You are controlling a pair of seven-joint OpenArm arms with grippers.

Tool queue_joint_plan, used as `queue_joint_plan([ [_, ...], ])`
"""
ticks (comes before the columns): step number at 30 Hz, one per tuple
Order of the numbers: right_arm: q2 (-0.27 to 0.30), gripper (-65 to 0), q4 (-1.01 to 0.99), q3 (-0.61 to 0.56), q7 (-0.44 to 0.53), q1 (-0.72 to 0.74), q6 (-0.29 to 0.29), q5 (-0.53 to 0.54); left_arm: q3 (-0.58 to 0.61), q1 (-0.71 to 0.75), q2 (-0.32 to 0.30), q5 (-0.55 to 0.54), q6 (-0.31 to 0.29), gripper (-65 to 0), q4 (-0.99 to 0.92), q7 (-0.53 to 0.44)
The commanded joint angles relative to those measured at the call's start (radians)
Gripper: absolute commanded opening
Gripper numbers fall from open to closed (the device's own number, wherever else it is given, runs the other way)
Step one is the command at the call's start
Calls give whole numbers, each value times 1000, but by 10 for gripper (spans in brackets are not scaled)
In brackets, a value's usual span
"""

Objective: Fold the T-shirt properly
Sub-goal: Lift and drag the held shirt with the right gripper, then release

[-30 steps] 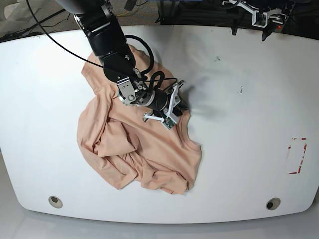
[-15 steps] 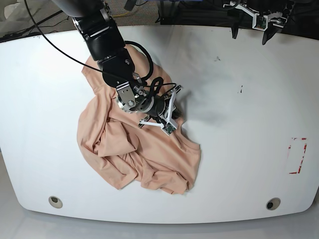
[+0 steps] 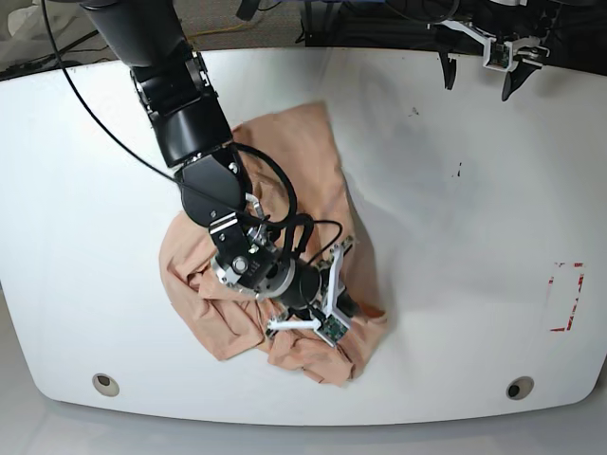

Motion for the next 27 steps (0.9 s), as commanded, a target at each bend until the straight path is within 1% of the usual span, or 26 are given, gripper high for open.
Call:
queue_joint_plan([
  [1,17,-648,27,7,34,97,24,14,-1,15,-2,0,5,-132,15,-23],
  [5,39,-648,60,21,29,193,66,6,1,-28,-2,1,5,-132,15,-21],
  [7,45,-648,83,31,-2,233,69,8,-1,-46,-2,1,5,-132,15,-21],
  [11,59,-648,139,53,-80,325,112,13,-1,-68,-2,1,5,-132,15,-21],
  [14,76,-648,169,59,-105,390,131,14,4,-106,1,1,5,-132,15,-21],
  [16,93,-648,186,57,-114,423,131,14,4,-134,1,1,5,-132,15,-17],
  [19,114,-648,226,59,-117,471,133,14,5,-163,1,1,5,-132,19,53],
  [20,123,-648,245,65,-117,492,142,14,5,-185,3,0,5,-132,21,86],
  [22,129,-647,261,80,-118,525,156,8,5,-217,3,0,5,-132,22,120],
  [27,137,-645,300,128,-195,658,194,6,5,-275,3,-2,5,-132,22,181],
])
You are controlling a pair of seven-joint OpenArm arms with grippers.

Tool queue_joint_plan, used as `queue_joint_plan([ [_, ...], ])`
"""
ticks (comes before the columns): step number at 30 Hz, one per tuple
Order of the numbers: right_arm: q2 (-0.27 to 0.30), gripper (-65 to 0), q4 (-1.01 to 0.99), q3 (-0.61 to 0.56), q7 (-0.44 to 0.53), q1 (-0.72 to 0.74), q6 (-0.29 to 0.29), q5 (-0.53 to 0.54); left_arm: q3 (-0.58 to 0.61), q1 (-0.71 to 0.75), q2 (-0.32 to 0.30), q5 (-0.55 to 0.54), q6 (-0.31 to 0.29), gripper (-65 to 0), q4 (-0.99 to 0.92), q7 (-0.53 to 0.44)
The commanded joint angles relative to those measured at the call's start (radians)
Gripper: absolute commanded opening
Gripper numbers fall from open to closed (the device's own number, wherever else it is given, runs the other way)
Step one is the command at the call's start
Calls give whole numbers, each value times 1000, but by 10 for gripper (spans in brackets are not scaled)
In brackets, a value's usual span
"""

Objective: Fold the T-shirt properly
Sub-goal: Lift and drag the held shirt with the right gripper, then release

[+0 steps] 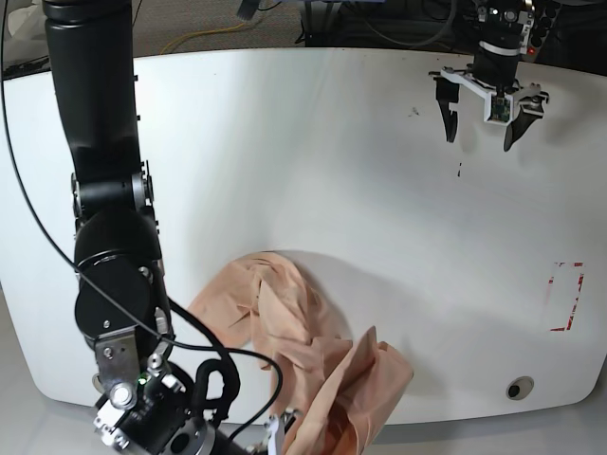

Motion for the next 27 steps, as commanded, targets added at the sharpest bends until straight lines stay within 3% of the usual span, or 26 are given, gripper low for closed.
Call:
queue_joint_plan([
  [1,5,-645,34,39,-17,121,8,2,-4,-9,-5,-5,6,-132,20,-3],
  [5,0,-644,29,66,-60,235,32,2,9,-43,-5,-5,6,-132,20,2],
  [21,-3,-642,28,54,-106,235,31,2,64,-117,-5,-2,6,-132,18,3],
  [25,5,-637,28,59,-106,127,29,0,61,-114,-8,-2,6,-132,14,3],
  [27,5,-579,28,82,-104,48,29,0,59,-114,-8,-2,6,-132,11,3],
])
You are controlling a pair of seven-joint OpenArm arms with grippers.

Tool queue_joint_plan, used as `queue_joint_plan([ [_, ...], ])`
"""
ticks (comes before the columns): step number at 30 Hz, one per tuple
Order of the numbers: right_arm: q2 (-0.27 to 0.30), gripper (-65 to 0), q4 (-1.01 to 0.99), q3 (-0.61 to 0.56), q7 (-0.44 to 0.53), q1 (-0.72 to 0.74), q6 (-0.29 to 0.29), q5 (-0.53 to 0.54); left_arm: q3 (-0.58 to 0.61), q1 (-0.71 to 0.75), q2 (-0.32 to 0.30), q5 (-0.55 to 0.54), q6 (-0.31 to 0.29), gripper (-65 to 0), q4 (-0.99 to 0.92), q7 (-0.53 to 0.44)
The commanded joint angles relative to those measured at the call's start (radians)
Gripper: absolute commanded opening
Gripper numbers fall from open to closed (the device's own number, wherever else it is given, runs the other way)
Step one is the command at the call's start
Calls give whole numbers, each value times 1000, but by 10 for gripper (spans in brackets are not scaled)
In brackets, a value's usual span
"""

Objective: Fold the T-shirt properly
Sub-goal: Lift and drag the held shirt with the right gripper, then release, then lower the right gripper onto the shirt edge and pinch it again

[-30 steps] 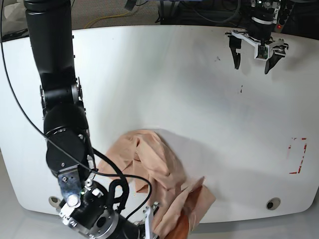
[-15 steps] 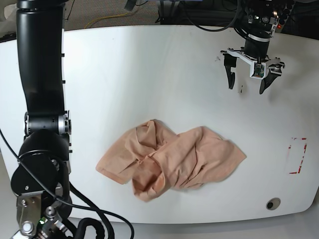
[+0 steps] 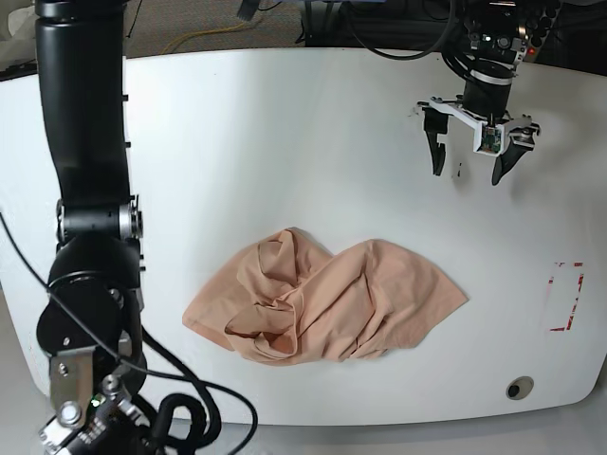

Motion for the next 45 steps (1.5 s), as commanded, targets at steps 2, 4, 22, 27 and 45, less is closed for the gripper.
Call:
queue_joint_plan([
  [2,2,-472,-1,45,-5,-115,1,-7,-6,4,-7,-2,5,-132,12,-26],
  [4,-1,-346,-1,73,-5,-174,-1,-7,-6,9,-7,-2,5,-132,12,-26],
  [22,2,-168,-354,104,198,-474,7,-7,-7,20,-7,0,5,-132,1,-18],
  [27,27,-168,-573,71,345,-457,7,-9,-7,17,-7,0,5,-132,-3,35],
  [45,53,-168,-903,-36,652,-356,-4,-195,-7,21,-7,0,5,-132,-6,41],
])
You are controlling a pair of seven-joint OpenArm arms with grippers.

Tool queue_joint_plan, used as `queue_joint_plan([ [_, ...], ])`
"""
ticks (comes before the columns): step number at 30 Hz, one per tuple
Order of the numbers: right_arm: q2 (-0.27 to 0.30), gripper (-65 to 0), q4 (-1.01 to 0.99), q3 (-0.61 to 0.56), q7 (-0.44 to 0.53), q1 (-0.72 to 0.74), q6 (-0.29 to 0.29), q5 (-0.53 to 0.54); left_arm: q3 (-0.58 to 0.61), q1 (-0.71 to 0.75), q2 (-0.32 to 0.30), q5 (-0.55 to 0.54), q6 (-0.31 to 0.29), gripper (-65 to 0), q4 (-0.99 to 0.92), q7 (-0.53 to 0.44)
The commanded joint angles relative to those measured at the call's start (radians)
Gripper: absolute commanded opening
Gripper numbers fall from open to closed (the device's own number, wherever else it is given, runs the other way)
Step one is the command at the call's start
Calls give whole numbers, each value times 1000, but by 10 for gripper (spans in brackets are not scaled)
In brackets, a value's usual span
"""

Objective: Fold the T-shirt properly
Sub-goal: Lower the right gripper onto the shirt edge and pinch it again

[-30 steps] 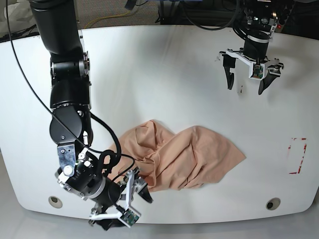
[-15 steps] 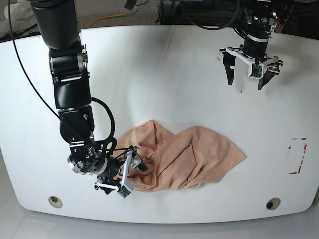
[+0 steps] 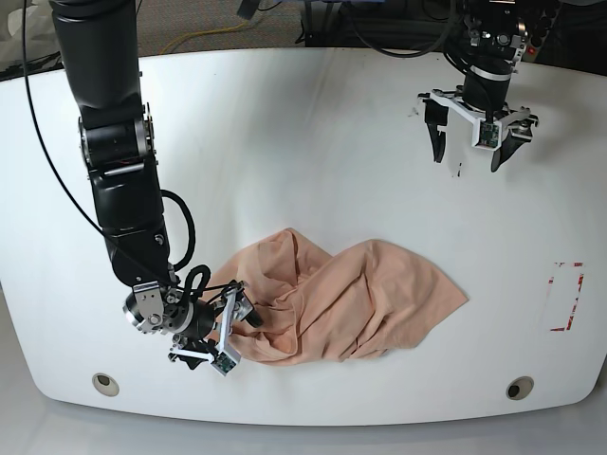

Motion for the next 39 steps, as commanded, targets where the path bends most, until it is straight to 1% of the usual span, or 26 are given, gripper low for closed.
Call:
queue_joint_plan([
  [1,-5,-168,-3,6,61,43,-5,-47,-3,4,-6,-4,5,-132,14,-25],
  [4,-8,-168,-24,6,93,43,-8,-87,-3,4,-6,-5,5,-132,14,-25],
  [6,-19,-168,-47,6,114,43,-34,-100,-3,2,-6,-5,5,-132,14,-25],
  [9,-25,-168,-113,6,166,69,-96,-103,-3,2,-7,-5,5,-132,14,-25],
  [12,-28,-168,-178,6,189,98,-119,-92,-3,2,-7,-5,5,-132,14,-25],
  [14,-35,-168,-221,6,226,116,-138,-92,-3,2,-7,-5,5,-132,14,-25],
  [19,-36,-168,-277,6,278,150,-194,-92,-3,2,-7,-5,5,-132,14,-25],
  [24,-64,-168,-294,6,278,162,-198,-93,-3,2,-7,-5,5,-132,14,-25],
  [28,-71,-168,-294,6,278,159,-198,-95,-3,-1,-7,-5,5,-132,14,-25],
  [31,-104,-168,-294,6,278,156,-198,-101,-3,-4,-7,-5,5,-132,14,-25],
  [34,-116,-171,-294,6,278,156,-198,-101,-3,-4,-9,-5,5,-132,14,-25],
  [36,-117,-198,-296,6,278,156,-200,-101,-3,-4,-9,-5,5,-132,14,-25],
  [38,-119,-301,-296,6,278,155,-200,-100,-3,-5,-9,-5,5,-132,14,-25],
  [39,-119,-366,-296,6,278,155,-200,-100,-3,-5,-9,-5,5,-132,14,-25],
])
